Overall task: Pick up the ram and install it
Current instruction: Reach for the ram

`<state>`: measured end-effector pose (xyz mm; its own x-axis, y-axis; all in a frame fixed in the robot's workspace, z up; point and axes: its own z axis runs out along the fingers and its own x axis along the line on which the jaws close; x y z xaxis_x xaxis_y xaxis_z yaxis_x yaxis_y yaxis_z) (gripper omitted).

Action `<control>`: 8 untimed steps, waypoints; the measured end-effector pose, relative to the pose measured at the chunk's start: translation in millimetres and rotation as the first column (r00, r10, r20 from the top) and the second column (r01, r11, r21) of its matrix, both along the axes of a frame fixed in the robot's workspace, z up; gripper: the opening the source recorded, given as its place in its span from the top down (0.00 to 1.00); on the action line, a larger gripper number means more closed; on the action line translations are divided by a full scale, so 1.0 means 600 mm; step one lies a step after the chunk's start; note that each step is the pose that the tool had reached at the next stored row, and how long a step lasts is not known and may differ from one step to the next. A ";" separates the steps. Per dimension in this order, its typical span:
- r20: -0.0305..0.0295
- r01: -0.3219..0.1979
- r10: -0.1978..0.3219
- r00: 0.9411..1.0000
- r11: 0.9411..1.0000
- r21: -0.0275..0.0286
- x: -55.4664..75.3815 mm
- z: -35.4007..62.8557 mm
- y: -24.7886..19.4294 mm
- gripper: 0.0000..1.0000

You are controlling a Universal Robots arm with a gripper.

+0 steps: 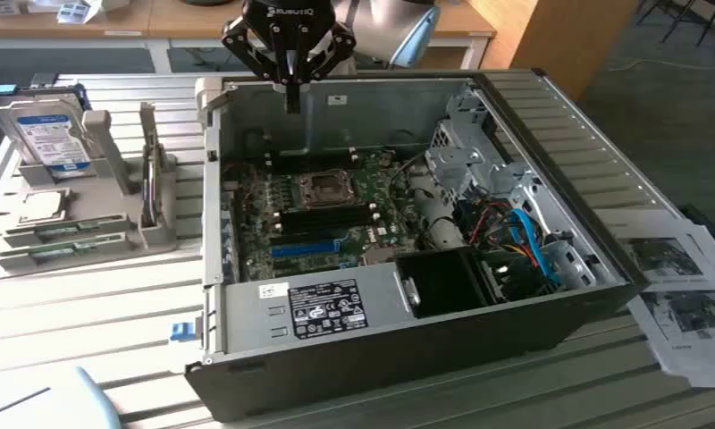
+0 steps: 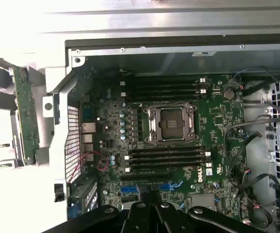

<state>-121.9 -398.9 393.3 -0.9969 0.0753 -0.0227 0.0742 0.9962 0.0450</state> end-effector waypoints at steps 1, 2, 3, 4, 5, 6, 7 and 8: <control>0.000 0.000 0.000 1.000 1.000 0.000 0.000 0.000 0.0000 0.91; -0.001 0.000 0.000 1.000 1.000 0.000 0.000 0.000 0.0000 0.91; -0.001 0.000 0.000 1.000 1.000 0.000 0.000 0.000 0.0001 0.91; -0.001 0.000 0.000 1.000 1.000 0.000 -0.001 0.000 0.0000 0.91; -0.001 0.000 0.000 1.000 1.000 0.000 -0.001 0.000 0.0000 0.91; -0.001 0.000 0.000 1.000 1.000 0.000 -0.001 0.000 0.0000 0.91; -0.001 0.000 0.000 1.000 1.000 0.000 -0.002 0.000 0.0001 0.91; -0.001 0.000 0.000 1.000 1.000 0.000 -0.002 0.000 0.0000 0.91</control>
